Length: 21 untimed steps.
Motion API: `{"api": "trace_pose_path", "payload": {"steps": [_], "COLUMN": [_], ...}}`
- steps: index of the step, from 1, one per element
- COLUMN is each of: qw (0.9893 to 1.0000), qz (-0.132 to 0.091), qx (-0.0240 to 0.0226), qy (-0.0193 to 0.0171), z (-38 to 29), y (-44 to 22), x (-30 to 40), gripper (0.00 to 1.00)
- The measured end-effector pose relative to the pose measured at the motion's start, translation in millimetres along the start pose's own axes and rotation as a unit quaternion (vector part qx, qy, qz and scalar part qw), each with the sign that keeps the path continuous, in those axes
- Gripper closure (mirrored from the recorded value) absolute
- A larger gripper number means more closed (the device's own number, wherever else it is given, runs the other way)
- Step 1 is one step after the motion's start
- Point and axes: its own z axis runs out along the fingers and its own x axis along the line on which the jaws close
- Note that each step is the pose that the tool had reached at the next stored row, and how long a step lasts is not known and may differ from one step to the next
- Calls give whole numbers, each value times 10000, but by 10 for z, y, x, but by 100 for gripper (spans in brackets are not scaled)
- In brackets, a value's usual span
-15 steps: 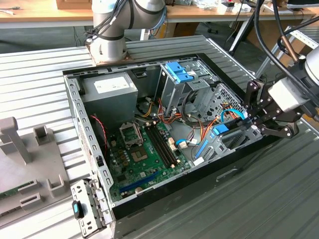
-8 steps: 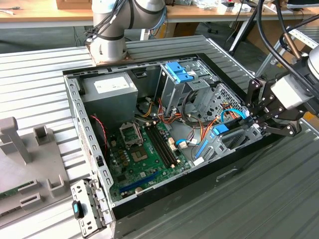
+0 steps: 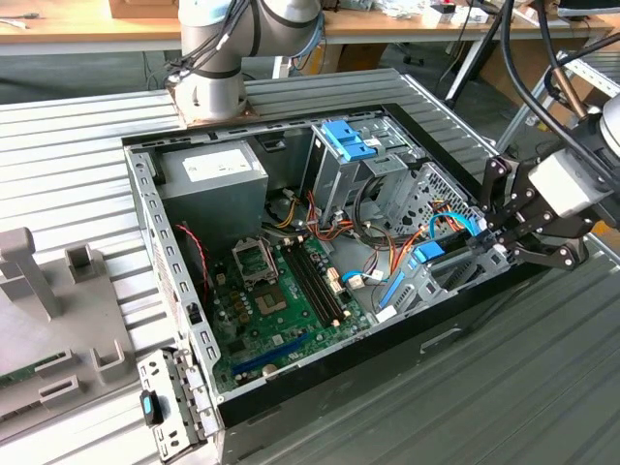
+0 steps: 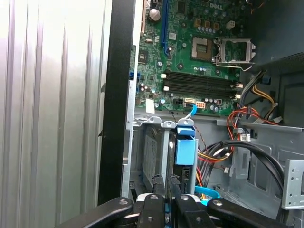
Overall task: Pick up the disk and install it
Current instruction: 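Insert the second disk wire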
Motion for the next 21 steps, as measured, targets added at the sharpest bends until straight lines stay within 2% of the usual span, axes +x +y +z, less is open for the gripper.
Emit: {"api": "trace_pose_path", "payload": {"steps": [1, 8, 9, 19, 20, 21], "qw": [10000, 10000, 10000, 10000, 10000, 9999], "qz": [0, 0, 0, 2, 2, 2], "qx": [0, 0, 0, 1, 0, -6], "qy": [0, -1, 0, -3, 12, 124], "z": [16, 18, 18, 24, 25, 33], "y": [0, 0, 0, 10, 26, 59], "x": [3, 4, 4, -8, -24, -62], "gripper": [82, 82, 89, 89, 89, 89]}}
